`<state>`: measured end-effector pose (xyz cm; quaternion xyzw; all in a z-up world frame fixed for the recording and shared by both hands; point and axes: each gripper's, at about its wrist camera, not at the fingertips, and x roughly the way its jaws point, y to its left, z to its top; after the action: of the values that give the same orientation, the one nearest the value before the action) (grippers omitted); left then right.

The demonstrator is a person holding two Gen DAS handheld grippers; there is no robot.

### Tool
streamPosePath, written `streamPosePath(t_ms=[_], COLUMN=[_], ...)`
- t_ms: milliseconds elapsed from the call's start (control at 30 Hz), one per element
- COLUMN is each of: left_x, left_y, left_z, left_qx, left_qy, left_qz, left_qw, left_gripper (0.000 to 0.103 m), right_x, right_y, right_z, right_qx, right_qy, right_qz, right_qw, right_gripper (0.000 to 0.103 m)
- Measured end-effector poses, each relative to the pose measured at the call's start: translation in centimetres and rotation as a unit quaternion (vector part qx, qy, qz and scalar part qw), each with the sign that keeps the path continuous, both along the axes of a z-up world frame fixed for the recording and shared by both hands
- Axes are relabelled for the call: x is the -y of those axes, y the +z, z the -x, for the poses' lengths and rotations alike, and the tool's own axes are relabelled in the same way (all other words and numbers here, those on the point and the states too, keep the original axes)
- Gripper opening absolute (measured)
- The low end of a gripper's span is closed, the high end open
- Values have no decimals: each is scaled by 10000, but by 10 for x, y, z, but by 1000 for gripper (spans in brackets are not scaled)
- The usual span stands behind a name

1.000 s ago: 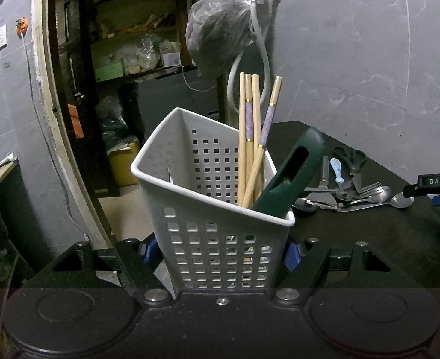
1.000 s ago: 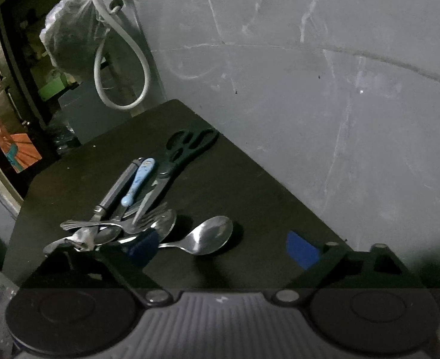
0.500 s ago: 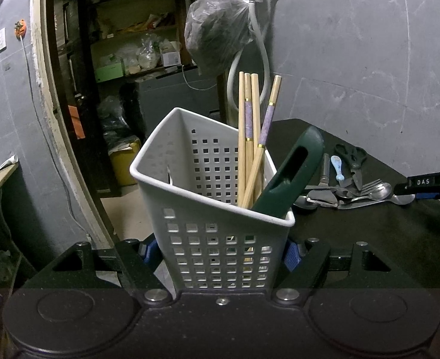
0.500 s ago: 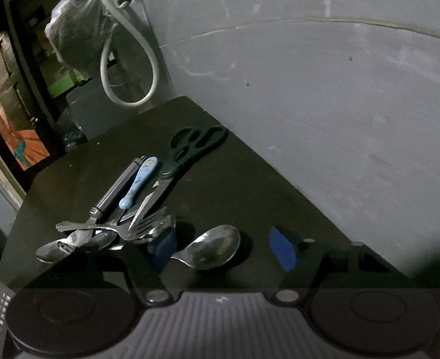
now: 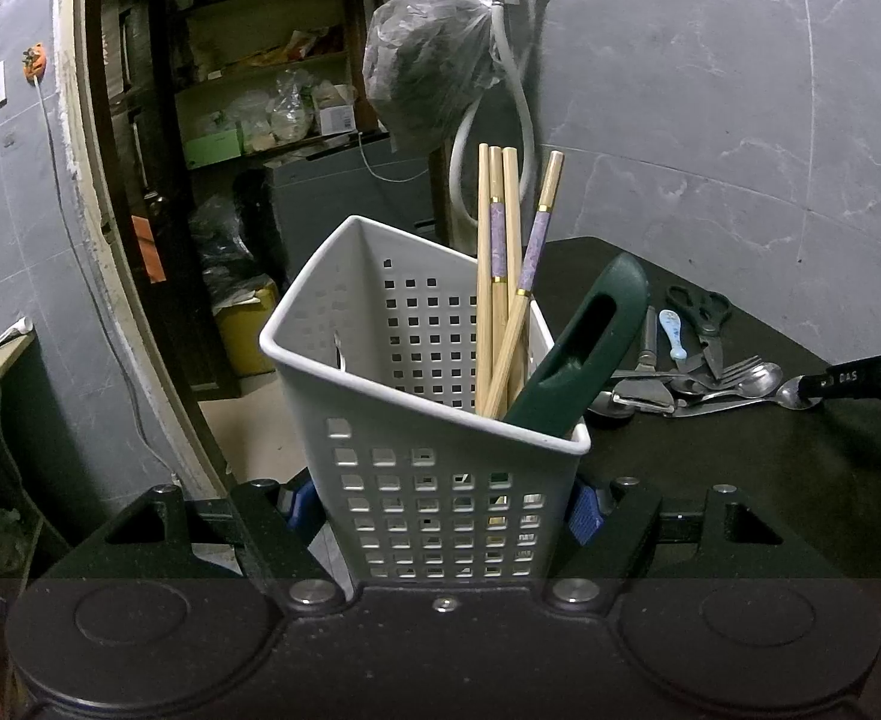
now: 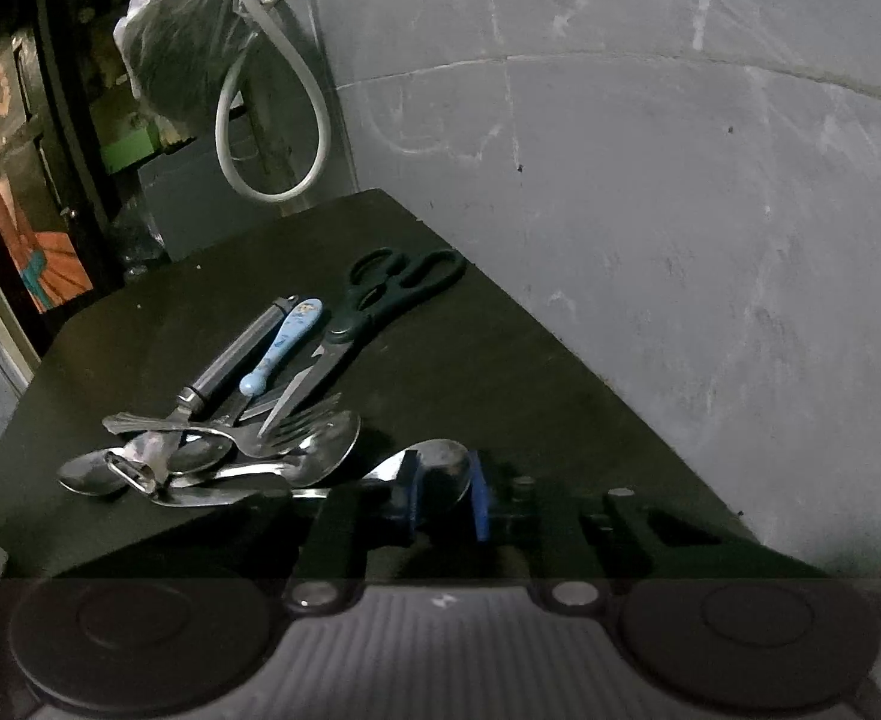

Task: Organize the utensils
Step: 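Lift the spoon with the right tool toward the caddy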

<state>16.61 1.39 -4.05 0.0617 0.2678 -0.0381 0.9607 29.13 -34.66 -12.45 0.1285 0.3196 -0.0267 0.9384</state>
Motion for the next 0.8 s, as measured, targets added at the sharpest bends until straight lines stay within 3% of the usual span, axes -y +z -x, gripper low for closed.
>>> streamPosePath(t_ms=[300,467,667,800], left_x=[0,0,0,0], left_y=[0,1,2,2], left_z=[0,-1,-2,-2], left_qx=[1,0,6,18], left_qy=[-12,-28,-30,-34], left_qz=[-6,-6,13,36], left_qw=[10000,10000,10000,10000], left_gripper=[77,77,77,77], right_x=[11,8,-12,-37], right_y=[8,29,62,82], right_z=[15,29,45,52], right_qx=[168,483,894,1109], right_qy=[-49,144,640,1139], right_qz=[-494,-402,359,1186], right_qw=[9986,9979,9933,9801], right_gripper=[7,4,1,1])
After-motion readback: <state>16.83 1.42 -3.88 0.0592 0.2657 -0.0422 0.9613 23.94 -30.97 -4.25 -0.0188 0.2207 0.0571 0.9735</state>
